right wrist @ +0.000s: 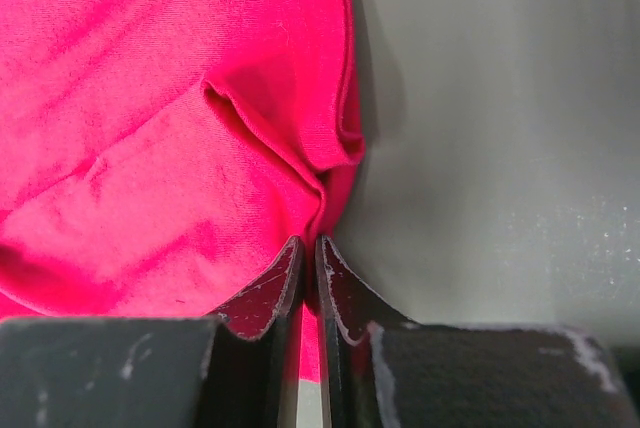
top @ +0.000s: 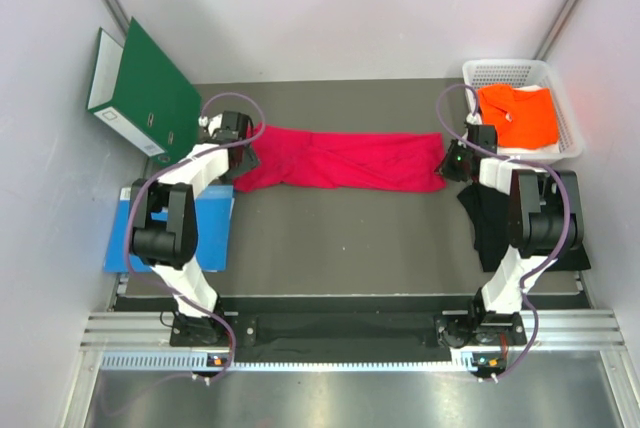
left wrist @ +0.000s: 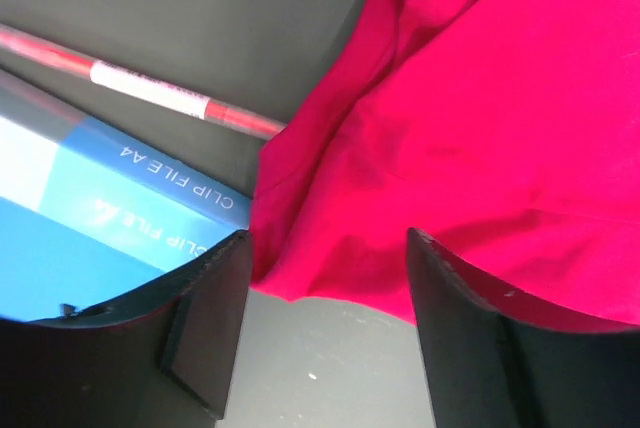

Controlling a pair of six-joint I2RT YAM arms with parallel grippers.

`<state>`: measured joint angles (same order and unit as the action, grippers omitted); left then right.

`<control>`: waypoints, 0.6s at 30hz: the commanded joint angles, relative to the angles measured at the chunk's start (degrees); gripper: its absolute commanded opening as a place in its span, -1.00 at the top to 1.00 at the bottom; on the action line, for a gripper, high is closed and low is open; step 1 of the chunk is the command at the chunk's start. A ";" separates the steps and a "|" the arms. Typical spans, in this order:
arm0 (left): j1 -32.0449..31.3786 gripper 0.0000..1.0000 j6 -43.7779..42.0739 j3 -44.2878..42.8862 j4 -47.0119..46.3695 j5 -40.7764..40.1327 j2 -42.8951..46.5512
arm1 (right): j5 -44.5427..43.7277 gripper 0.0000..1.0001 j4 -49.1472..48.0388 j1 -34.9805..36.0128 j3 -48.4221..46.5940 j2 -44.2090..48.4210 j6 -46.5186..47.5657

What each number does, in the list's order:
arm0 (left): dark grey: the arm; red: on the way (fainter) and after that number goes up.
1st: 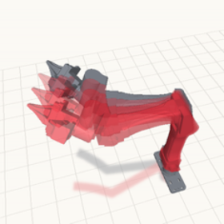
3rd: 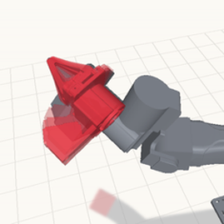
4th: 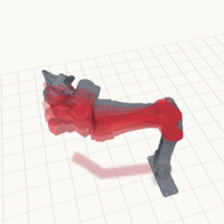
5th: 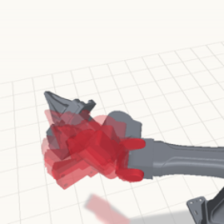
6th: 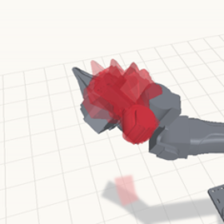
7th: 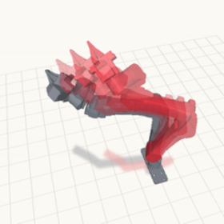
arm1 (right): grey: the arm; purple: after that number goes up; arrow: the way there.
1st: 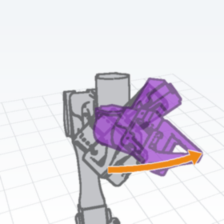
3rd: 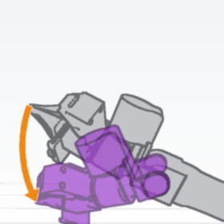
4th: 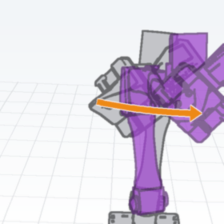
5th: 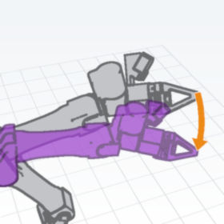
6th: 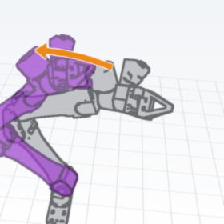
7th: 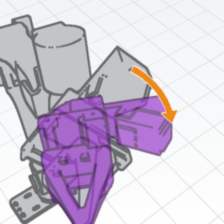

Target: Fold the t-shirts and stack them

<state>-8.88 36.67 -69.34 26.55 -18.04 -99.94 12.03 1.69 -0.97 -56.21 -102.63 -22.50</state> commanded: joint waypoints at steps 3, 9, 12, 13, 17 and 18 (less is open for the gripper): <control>0.18 -0.18 -1.68 -3.34 -1.14 -0.15 -4.03 | 0.36 0.84 -0.90 0.53 0.48 1.20 0.79; 0.18 1.00 -1.86 -3.61 -0.36 -1.37 -4.92 | 0.27 0.83 -0.99 0.53 0.48 1.20 0.79; 0.18 1.00 -1.42 -2.99 0.78 -2.96 -2.90 | 0.27 0.83 -0.82 0.53 0.66 1.38 0.71; 0.18 1.00 -1.25 -2.82 1.14 -3.31 -2.37 | 0.27 0.84 -0.64 0.53 0.66 1.47 0.79; 0.18 1.00 -0.81 -0.98 3.51 -5.51 1.23 | -0.52 0.84 -0.55 0.53 1.62 3.57 0.53; 0.18 1.00 -0.89 -0.71 4.64 -5.86 2.63 | -0.87 0.85 -0.46 0.53 1.97 3.84 0.44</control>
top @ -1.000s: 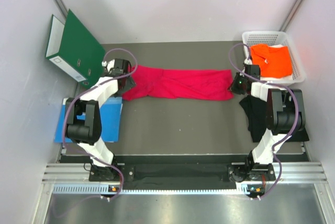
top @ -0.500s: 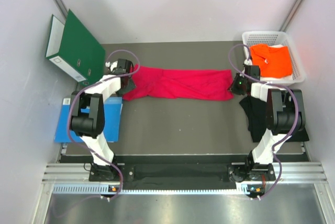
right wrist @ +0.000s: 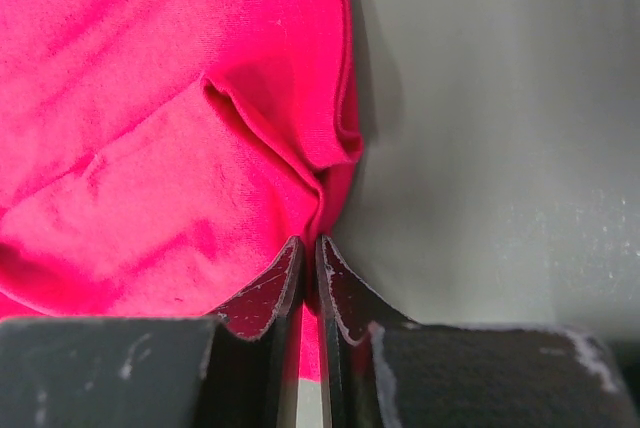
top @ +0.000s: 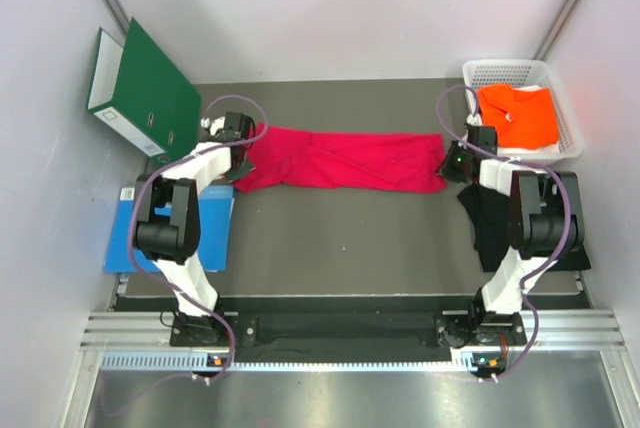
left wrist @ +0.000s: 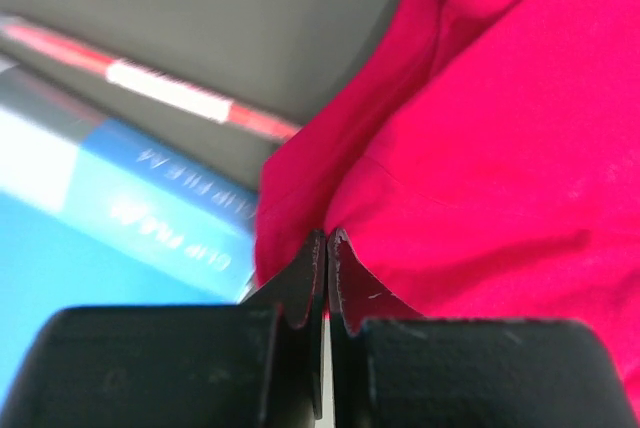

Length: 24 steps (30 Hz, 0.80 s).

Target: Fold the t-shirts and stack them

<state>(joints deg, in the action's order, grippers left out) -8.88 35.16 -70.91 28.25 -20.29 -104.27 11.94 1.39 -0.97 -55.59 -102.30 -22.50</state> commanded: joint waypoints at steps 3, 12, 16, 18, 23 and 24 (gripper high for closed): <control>0.18 1.00 1.05 1.66 5.14 -4.49 8.99 | -0.96 0.85 0.11 0.18 1.45 4.13 0.35; 0.36 1.00 2.81 2.89 13.40 -5.72 7.42 | -1.05 0.85 1.07 0.01 1.19 4.13 0.27; 0.45 1.00 3.43 3.15 15.69 -5.46 5.92 | -1.31 0.85 1.51 0.01 1.10 4.30 0.35; 0.45 1.00 3.51 3.50 16.57 -5.02 5.66 | -1.40 0.85 1.86 0.01 0.93 4.39 0.44; 0.45 0.01 2.99 3.41 18.59 -3.26 6.70 | -1.05 0.87 2.30 0.01 1.27 4.48 0.35; 0.45 -0.33 3.16 3.59 19.03 -3.00 7.41 | -0.87 0.87 2.48 0.01 1.36 4.65 0.18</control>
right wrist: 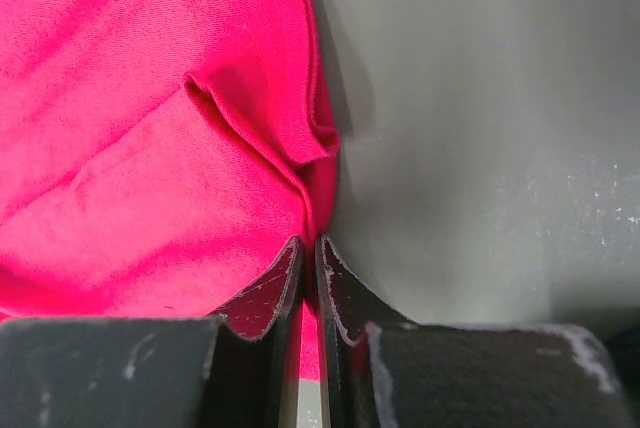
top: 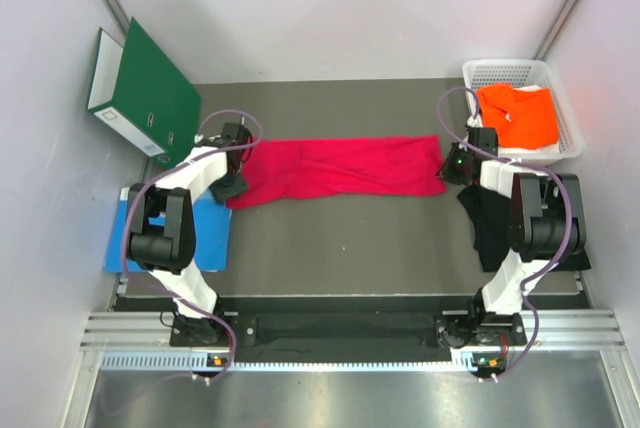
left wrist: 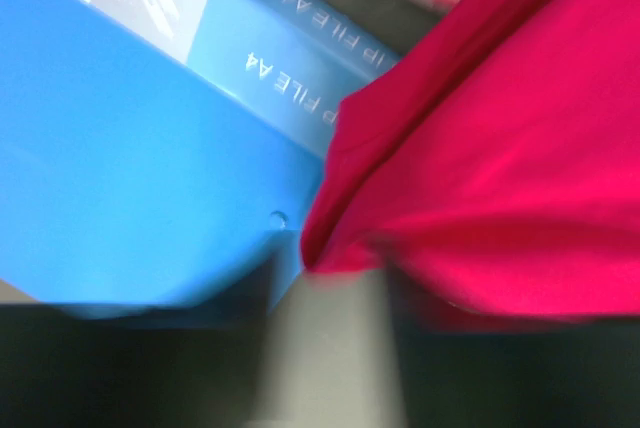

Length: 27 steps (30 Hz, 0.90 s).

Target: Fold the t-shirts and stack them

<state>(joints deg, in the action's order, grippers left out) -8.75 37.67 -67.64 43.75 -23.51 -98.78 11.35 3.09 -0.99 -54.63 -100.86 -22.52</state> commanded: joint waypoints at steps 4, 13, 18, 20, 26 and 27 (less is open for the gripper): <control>0.23 -0.92 1.36 2.85 0.47 3.55 10.25 | 0.77 0.91 1.83 0.12 2.24 4.35 -0.76; -2.23 -0.95 0.30 3.21 -4.36 11.55 9.85 | 4.11 0.93 3.67 0.12 9.18 12.26 -5.07; -4.87 -0.96 0.12 -1.77 -5.16 12.17 0.36 | 3.06 0.94 7.70 0.11 13.76 20.15 -5.43; -5.57 -0.96 0.03 -6.51 -4.29 11.73 -5.09 | 2.97 0.96 9.21 0.12 15.43 22.54 -5.69; -7.41 -0.95 -1.37 -21.88 -0.51 10.85 -18.36 | 2.97 0.99 15.09 0.03 19.47 32.99 -7.00; -7.51 -0.96 -1.63 -23.75 0.89 10.50 -19.94 | 2.97 0.99 15.54 0.11 20.17 35.70 -7.36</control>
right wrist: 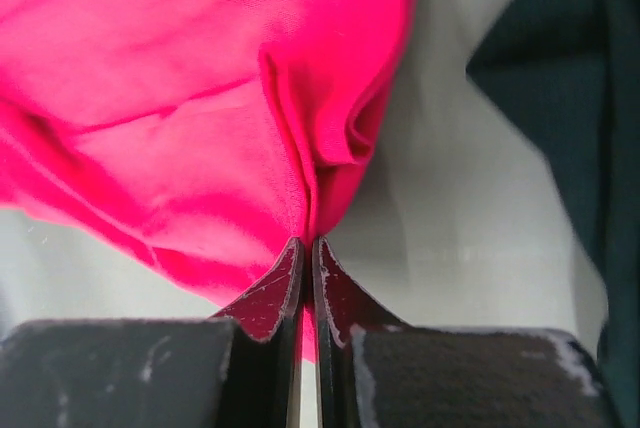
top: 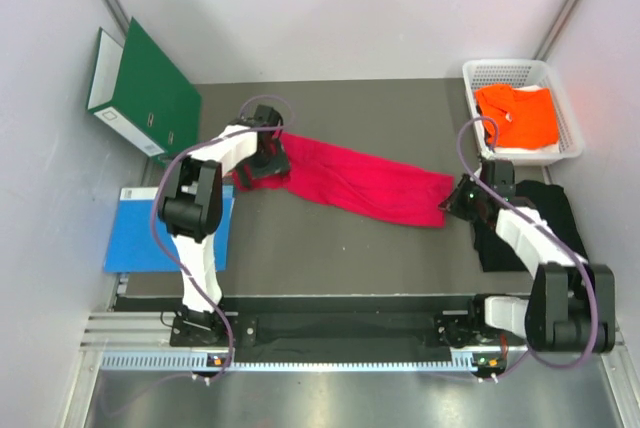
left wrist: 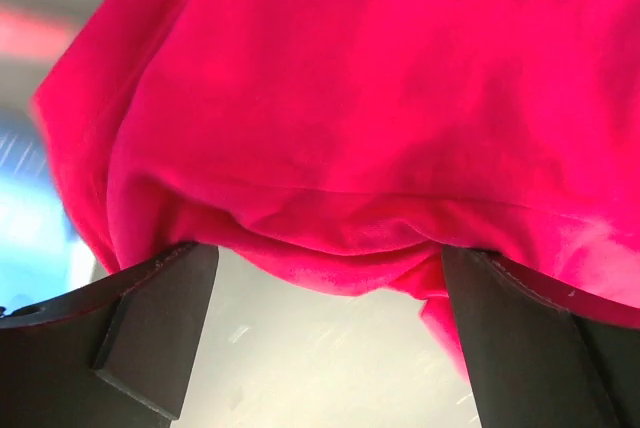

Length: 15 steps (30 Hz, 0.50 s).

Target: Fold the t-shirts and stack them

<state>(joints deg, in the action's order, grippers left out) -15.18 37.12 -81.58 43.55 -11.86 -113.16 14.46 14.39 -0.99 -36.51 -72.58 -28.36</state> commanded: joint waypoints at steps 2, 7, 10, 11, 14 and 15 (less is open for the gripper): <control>-1.43 -0.95 -1.09 -15.06 2.32 -1.06 -9.69 | -0.31 0.99 6.52 0.20 3.64 10.25 -2.05; -1.96 -0.96 -2.93 -25.36 3.72 -1.24 -17.51 | -0.66 0.99 9.78 0.55 8.03 19.22 -3.36; -2.40 -0.95 -4.34 -36.16 7.23 -0.89 -24.02 | 0.74 0.97 10.48 0.56 10.83 22.82 -4.07; -2.49 -0.95 -4.78 -42.02 8.21 -0.89 -25.60 | 1.09 0.95 10.83 2.30 11.46 23.96 -4.07; -2.66 -0.95 -5.48 -48.13 8.66 -1.06 -29.74 | 1.54 0.58 10.83 2.40 13.48 25.55 -4.51; -2.66 -0.96 -5.92 -48.06 7.61 -0.80 -29.75 | 1.89 0.30 10.48 2.49 13.75 25.73 -4.51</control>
<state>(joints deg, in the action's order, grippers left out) -17.67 32.88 -124.86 51.37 -11.57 -140.22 15.25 24.05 0.62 -23.92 -48.73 -32.14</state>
